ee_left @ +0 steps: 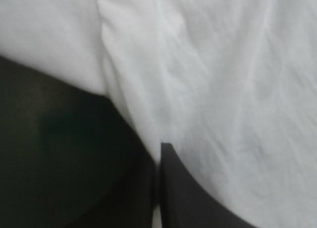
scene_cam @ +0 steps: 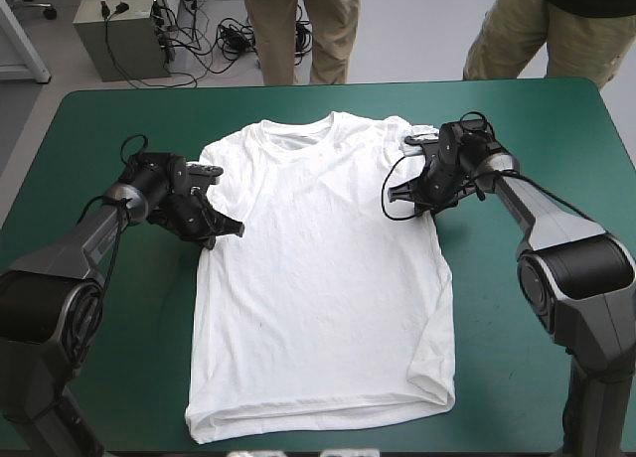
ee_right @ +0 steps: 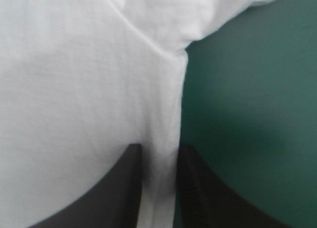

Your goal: Fold the cloth

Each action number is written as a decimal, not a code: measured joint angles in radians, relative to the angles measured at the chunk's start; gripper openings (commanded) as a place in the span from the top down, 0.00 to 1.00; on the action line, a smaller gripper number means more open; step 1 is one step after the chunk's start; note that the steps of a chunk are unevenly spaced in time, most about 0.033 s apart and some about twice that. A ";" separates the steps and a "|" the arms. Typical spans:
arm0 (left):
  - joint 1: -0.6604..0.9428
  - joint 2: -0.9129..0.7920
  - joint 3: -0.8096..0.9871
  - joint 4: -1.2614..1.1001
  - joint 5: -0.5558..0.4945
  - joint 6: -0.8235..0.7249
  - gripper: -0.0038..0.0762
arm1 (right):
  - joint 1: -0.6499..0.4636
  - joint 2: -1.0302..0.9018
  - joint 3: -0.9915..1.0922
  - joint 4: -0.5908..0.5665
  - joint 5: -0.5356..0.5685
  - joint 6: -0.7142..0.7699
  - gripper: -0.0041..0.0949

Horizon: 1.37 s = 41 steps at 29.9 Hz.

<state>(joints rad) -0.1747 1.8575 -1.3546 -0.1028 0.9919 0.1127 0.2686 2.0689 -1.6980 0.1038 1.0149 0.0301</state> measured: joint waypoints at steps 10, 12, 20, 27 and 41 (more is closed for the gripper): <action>0.001 -0.002 0.000 -0.001 -0.007 0.001 0.96 | -0.001 0.005 -0.005 0.029 -0.005 -0.018 0.98; 0.001 -0.006 0.000 -0.002 -0.011 0.001 0.96 | 0.000 0.002 -0.005 0.016 -0.010 -0.018 0.98; 0.000 -0.092 -0.066 -0.021 -0.071 0.020 0.96 | 0.003 -0.131 0.005 -0.130 -0.105 -0.020 0.98; 0.000 -0.246 -0.130 -0.021 -0.161 0.025 0.96 | 0.003 -0.329 0.005 -0.161 -0.193 -0.022 0.98; 0.000 -0.568 -0.133 -0.021 -0.297 0.069 0.96 | 0.003 -0.638 0.005 -0.169 -0.204 -0.065 0.98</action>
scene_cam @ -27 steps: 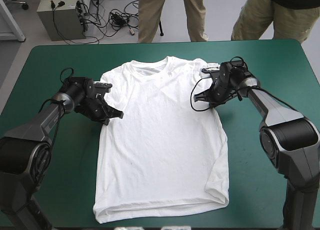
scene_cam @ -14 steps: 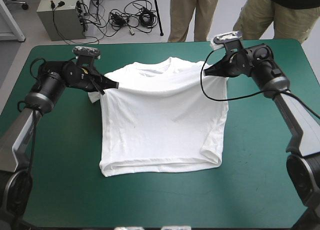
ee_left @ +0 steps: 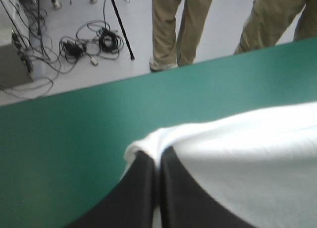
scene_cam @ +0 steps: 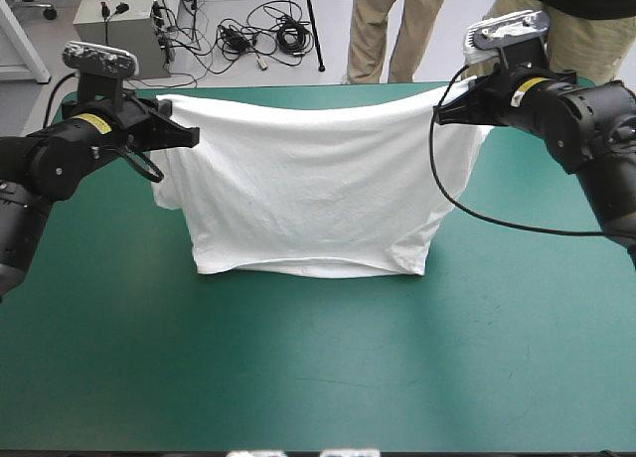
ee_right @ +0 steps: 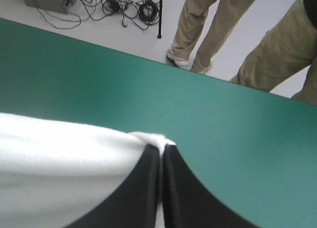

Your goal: Fold the cloth

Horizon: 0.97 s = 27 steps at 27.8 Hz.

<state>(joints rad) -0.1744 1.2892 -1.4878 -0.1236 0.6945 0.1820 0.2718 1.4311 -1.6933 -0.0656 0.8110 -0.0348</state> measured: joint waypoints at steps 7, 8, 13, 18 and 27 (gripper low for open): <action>0.000 -0.107 -0.001 -0.001 -0.056 0.000 0.96 | 0.000 -0.122 0.000 0.000 -0.008 -0.007 0.98; 0.000 -0.115 -0.001 -0.001 -0.059 0.000 0.96 | 0.000 -0.131 0.000 0.000 -0.012 -0.007 0.98; 0.000 -0.128 -0.004 -0.003 -0.065 0.000 0.96 | 0.000 -0.150 0.000 0.000 -0.036 -0.009 0.98; 0.000 -0.101 -0.004 -0.003 -0.133 0.020 0.96 | 0.000 -0.114 0.000 -0.032 -0.097 -0.010 0.98; 0.000 0.133 -0.002 0.001 -0.566 0.036 0.96 | -0.007 0.127 0.000 -0.239 -0.452 0.096 0.98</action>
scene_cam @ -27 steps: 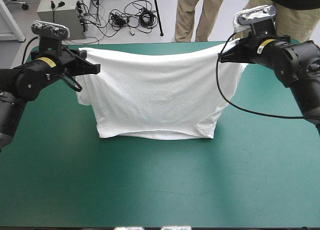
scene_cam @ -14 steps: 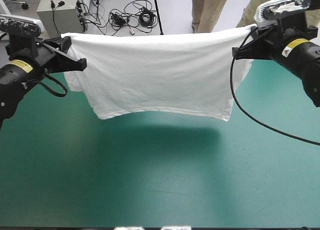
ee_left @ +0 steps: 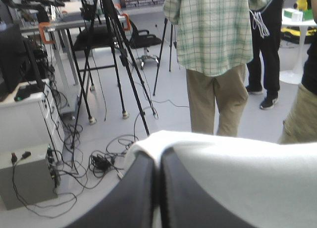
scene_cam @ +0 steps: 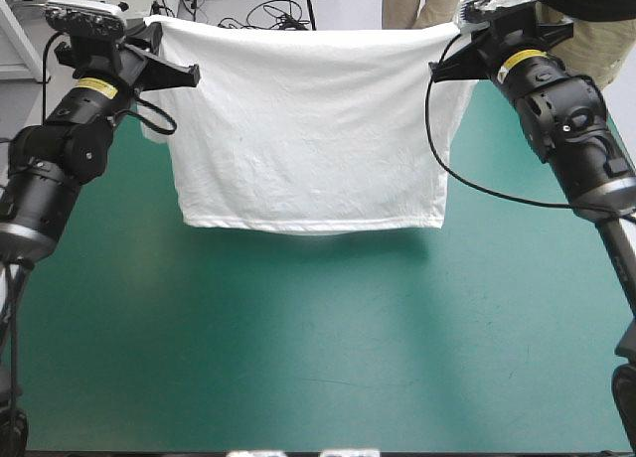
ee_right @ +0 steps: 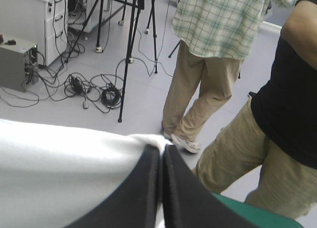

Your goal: Fold the cloth

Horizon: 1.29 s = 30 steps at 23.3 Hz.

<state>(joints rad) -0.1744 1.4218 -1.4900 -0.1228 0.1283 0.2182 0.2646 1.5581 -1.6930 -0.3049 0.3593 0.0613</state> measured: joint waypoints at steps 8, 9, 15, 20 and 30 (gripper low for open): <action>0.000 0.097 0.002 0.000 -0.218 0.037 0.96 | -0.027 0.090 -0.105 -0.028 -0.091 0.078 0.98; 0.000 0.103 0.002 0.000 -0.208 0.040 0.96 | -0.027 0.093 -0.111 -0.014 -0.072 0.079 0.98; 0.000 0.176 0.088 -0.028 0.275 0.042 0.96 | -0.027 0.191 -0.030 0.216 0.304 0.004 0.98; -0.004 0.074 0.340 -0.099 0.364 0.038 0.96 | -0.027 0.126 0.250 0.396 0.392 -0.126 0.98; -0.085 -0.160 0.699 -0.122 0.556 -0.006 0.96 | 0.020 -0.111 0.677 0.470 0.403 -0.138 0.98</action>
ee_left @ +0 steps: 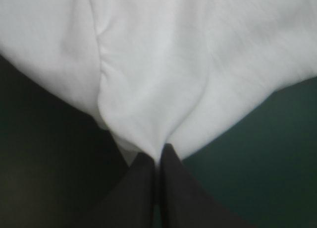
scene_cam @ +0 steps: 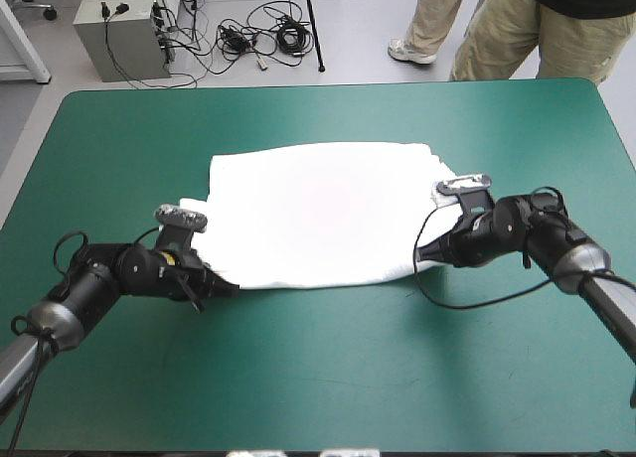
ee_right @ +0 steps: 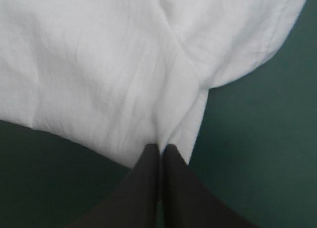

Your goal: Fold the cloth

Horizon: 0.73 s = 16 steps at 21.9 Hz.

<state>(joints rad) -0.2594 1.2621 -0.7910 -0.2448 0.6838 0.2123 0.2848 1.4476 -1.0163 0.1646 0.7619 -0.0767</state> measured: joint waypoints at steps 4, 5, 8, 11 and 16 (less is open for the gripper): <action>-0.010 -0.128 0.135 -0.002 0.102 -0.037 0.96 | 0.045 -0.113 0.162 0.053 0.015 0.042 0.98; -0.010 -0.153 0.156 -0.002 0.121 -0.042 0.96 | 0.054 -0.132 0.191 0.063 0.023 0.048 0.98; -0.010 -0.207 0.200 -0.002 0.176 -0.049 0.96 | 0.075 -0.167 0.257 0.100 0.060 0.060 0.98; -0.010 -0.224 0.215 -0.002 0.255 -0.050 0.92 | 0.084 -0.174 0.295 0.140 0.122 0.064 0.94; -0.010 -0.224 0.218 -0.005 0.272 -0.049 0.47 | 0.084 -0.174 0.299 0.144 0.116 0.064 0.49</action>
<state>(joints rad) -0.2694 1.0378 -0.5728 -0.2501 0.9560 0.1630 0.3687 1.2732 -0.7173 0.3087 0.8778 -0.0127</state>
